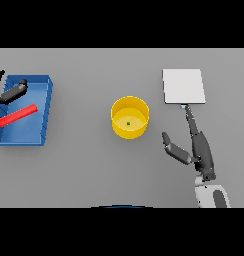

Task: Pick up the red beaker and tilt it to pour out 1 green nut into yellow bowl. Pick up the yellow bowl and place it on the metallic measuring scale.

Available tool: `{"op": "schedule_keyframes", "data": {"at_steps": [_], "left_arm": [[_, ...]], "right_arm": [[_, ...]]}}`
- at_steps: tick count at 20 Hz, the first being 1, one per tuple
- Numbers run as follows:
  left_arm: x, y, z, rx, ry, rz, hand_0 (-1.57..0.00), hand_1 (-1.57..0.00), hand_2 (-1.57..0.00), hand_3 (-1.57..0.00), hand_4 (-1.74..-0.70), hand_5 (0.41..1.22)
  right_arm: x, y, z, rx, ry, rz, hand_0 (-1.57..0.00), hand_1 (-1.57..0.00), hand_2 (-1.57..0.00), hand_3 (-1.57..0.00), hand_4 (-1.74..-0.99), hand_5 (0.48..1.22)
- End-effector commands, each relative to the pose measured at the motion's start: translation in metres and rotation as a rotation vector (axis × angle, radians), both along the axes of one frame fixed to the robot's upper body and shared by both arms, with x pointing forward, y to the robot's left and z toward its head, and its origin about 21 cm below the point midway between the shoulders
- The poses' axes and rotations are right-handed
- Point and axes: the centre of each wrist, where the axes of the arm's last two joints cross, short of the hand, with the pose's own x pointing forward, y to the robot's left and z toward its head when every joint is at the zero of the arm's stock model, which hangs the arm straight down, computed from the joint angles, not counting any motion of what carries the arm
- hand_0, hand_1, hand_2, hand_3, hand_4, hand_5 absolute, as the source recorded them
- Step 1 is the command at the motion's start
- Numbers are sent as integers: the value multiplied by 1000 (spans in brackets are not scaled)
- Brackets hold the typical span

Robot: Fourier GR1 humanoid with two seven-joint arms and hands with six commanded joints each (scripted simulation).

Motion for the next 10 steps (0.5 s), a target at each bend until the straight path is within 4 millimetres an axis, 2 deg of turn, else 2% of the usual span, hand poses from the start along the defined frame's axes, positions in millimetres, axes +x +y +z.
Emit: {"op": "schedule_keyframes", "data": {"at_steps": [1, 3, 5, 9, 10], "left_arm": [[3, 0, 3, -8, -20, 4, -79, -64, -65, -61, -783, 674], [4, 0, 7, -30, -52, -14, -50, -41, -41, -39, -786, 671], [4, 4, 5, -29, -62, -13, -32, -26, -26, -24, -780, 679], [4, 0, -1, -35, -43, -14, -12, -10, -10, -9, -786, 704], [7, 0, 5, -39, -45, -14, -10, -8, -8, -7, -790, 707]], "right_arm": [[0, 1, 0, -22, 1, -2, 1, 1, 1, 1, -1195, 660], [-1, 1, 0, -61, 0, 11, 1, 1, 1, 1, -1198, 662], [7, 5, 6, -77, -23, 90, 1, 1, 1, 1, -1162, 694], [33, 2, 26, -249, -35, 230, 1, 1, 1, 1, -1234, 707], [37, 3, 30, -302, -36, 271, 1, 1, 1, 1, -1255, 700]]}}
